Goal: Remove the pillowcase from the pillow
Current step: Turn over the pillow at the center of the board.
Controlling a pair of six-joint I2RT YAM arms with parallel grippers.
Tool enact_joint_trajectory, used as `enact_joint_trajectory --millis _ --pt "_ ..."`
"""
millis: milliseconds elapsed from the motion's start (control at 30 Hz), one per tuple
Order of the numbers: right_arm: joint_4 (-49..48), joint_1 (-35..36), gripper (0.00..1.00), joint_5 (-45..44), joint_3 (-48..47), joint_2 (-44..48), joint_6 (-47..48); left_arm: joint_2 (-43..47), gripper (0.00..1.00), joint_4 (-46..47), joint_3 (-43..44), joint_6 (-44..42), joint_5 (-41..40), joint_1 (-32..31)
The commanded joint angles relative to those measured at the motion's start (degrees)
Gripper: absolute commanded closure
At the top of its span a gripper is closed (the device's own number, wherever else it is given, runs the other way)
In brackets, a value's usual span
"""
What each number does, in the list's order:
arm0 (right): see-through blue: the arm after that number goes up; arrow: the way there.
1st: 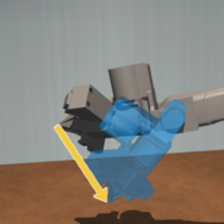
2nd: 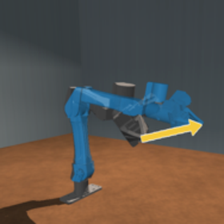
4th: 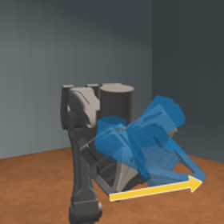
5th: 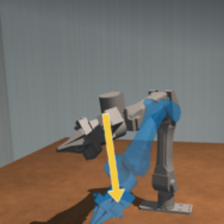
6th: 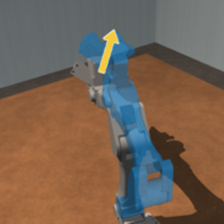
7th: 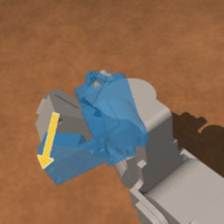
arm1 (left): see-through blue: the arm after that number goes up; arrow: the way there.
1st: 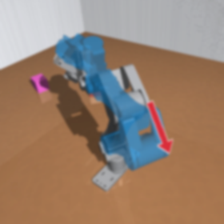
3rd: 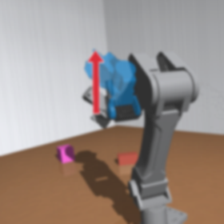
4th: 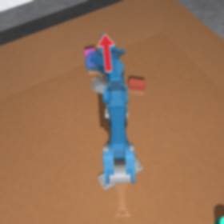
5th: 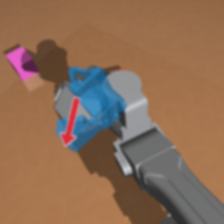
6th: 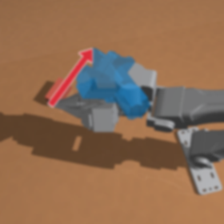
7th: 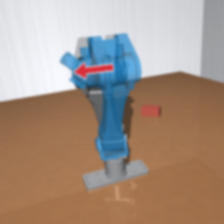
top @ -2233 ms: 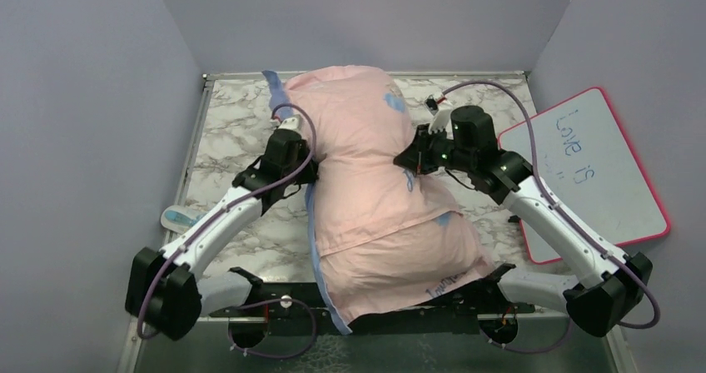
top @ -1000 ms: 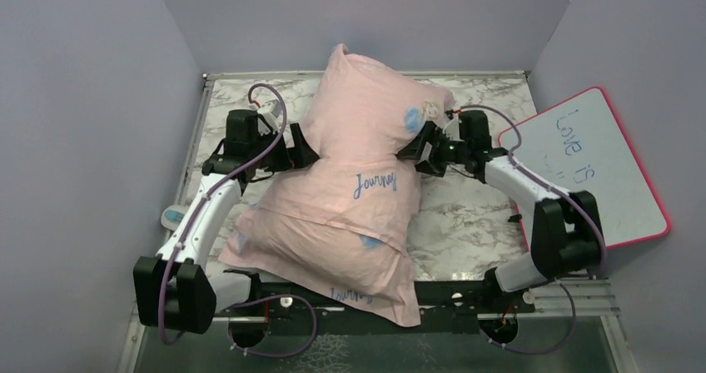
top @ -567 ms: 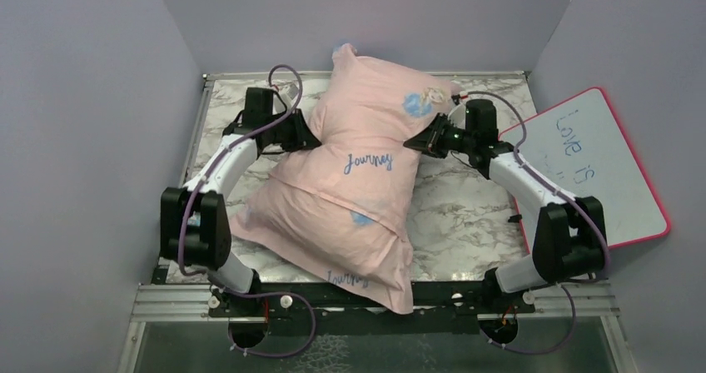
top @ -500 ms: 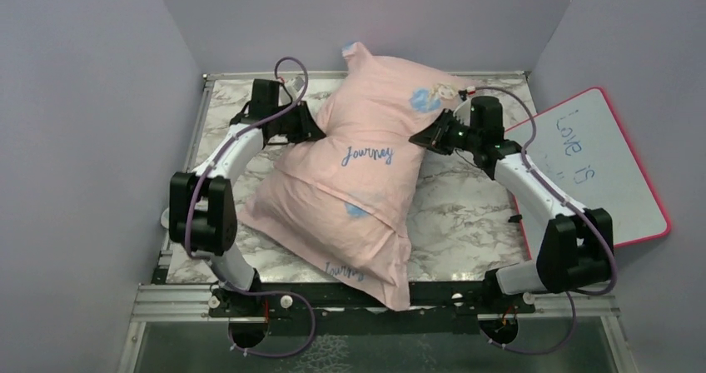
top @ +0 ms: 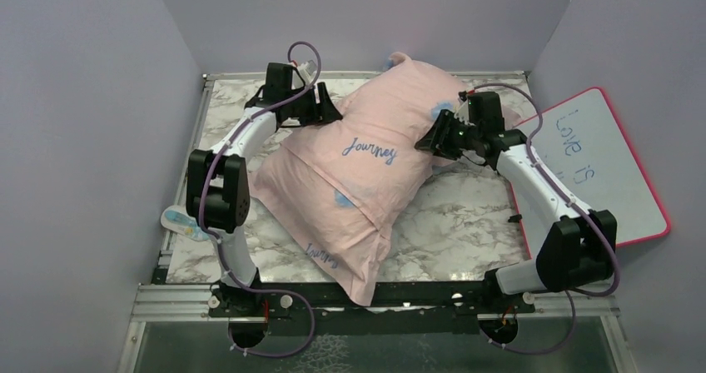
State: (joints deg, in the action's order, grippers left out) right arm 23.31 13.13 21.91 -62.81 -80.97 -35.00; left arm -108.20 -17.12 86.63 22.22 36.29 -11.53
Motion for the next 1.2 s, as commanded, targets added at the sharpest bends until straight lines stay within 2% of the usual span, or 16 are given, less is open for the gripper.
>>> enact_joint_trajectory --millis 0,67,133,200,300,433,467,567,600,667,700,800,900,1033,1100,1167 --pt "7.38 0.81 0.45 -8.25 -8.62 0.66 7.71 6.02 0.30 -3.49 -0.62 -1.78 -8.50 -0.46" --pt "10.14 0.76 0.35 -9.77 -12.54 1.85 10.75 9.75 0.17 -5.11 -1.29 -1.49 -18.27 -0.27" --pt "10.83 0.76 0.24 -9.52 -14.99 3.52 13.21 13.89 0.09 -5.35 -2.74 -0.39 -23.24 1.15" --pt "10.16 0.76 0.18 -7.43 -16.06 5.60 14.49 17.81 0.02 -5.33 -4.29 0.26 -26.05 2.13" --pt "6.63 0.77 0.10 0.43 -15.23 8.17 14.93 23.45 0.01 -5.25 -7.56 1.04 -28.48 2.64" --pt "3.30 0.76 0.03 9.90 -14.56 8.42 10.40 30.34 0.01 -5.28 -13.70 2.77 -28.83 2.89" --pt "1.81 0.76 0.00 10.01 -14.17 8.55 7.98 32.14 0.01 -5.24 -15.42 3.24 -29.12 3.10" --pt "0.22 0.76 0.00 -1.72 -12.43 10.85 -6.88 38.23 0.01 -5.28 -21.18 4.59 -30.85 3.77" --pt "-4.11 0.76 0.00 -2.08 -10.17 12.58 -7.75 40.10 0.01 -5.41 -23.01 5.47 -31.41 3.95" --pt "-16.19 0.76 0.00 2.53 -2.96 17.08 -6.83 43.99 0.01 -5.88 -26.10 7.40 -31.89 4.16" --pt "-21.46 0.77 0.00 3.51 2.23 19.13 -9.43 46.16 0.01 -6.17 -27.60 8.02 -32.05 4.17" --pt "-29.66 0.76 0.00 5.69 7.42 21.88 -14.37 52.53 0.01 -5.97 -31.83 8.15 -30.67 4.19" --pt "-23.92 0.76 0.00 9.79 3.91 17.86 -14.49 56.05 0.01 -5.69 -35.80 9.54 -30.90 4.19" --pt "-21.46 2.17 0.00 26.68 -1.48 10.42 -9.00 58.79 0.01 -3.74 -39.57 11.90 -26.46 4.23" --pt "-12.69 5.42 0.00 27.46 -6.49 5.91 -2.69 59.88 0.01 -2.11 -41.28 13.09 -23.54 4.17" --pt "-2.12 11.29 0.04 21.05 -13.20 1.54 5.45 60.32 0.01 -0.59 -42.98 14.48 -21.19 4.18"
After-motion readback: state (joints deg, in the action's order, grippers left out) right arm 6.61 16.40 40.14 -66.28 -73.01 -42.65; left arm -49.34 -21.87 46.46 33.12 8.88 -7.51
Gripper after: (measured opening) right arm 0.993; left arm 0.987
